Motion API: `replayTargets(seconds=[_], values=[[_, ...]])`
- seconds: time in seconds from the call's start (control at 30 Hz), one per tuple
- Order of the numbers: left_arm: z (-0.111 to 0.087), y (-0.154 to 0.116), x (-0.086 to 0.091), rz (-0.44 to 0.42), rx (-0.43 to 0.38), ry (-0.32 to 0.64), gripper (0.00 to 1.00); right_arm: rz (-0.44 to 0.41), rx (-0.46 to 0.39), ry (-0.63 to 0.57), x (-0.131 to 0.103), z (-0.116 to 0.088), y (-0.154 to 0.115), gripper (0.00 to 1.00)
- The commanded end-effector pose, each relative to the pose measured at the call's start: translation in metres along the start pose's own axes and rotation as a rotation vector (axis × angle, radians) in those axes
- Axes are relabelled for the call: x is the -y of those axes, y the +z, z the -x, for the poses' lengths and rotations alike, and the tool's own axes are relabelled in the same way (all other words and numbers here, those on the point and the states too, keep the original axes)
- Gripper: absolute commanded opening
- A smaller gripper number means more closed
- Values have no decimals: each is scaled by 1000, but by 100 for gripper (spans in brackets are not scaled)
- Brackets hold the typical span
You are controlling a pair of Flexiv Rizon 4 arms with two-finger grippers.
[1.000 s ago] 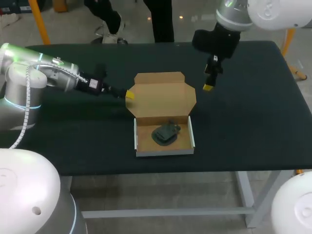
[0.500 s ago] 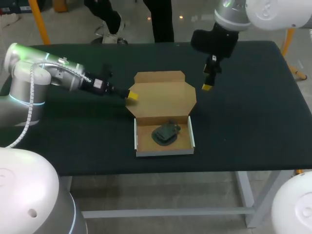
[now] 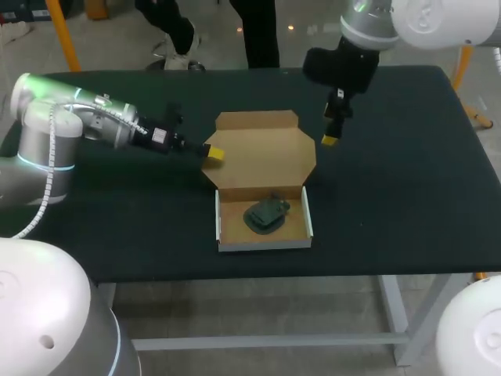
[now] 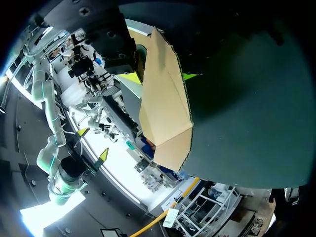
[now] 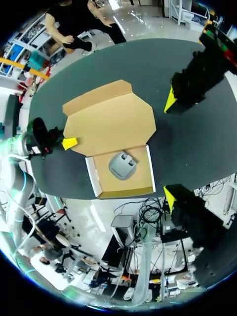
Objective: Assemble the packaging by folding the flat box into shape, placing the metal phone stand inside, and closing the box properly
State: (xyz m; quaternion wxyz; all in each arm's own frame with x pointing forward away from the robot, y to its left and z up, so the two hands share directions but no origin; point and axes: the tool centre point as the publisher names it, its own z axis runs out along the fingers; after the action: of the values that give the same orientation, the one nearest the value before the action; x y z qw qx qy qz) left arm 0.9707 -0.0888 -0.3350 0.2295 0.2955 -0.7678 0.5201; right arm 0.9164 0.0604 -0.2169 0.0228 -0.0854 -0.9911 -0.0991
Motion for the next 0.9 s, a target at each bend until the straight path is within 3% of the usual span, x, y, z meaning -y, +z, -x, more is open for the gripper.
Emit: replayTargets(seconds=[0.03, 0.2, 0.53, 0.9], values=[[1, 2, 0, -9, -12, 13, 38, -6, -4, -1, -2, 1, -2, 100], [0, 5, 2, -29, -21, 24, 38, -8, -5, -2, -3, 1, -1, 100], [-1, 11, 4, -40, -30, 58, 22, -12, -5, -2, -3, 1, -2, 100], [-3, 15, 8, -37, -42, 86, 21, -15, -5, -3, -3, 3, -3, 100]])
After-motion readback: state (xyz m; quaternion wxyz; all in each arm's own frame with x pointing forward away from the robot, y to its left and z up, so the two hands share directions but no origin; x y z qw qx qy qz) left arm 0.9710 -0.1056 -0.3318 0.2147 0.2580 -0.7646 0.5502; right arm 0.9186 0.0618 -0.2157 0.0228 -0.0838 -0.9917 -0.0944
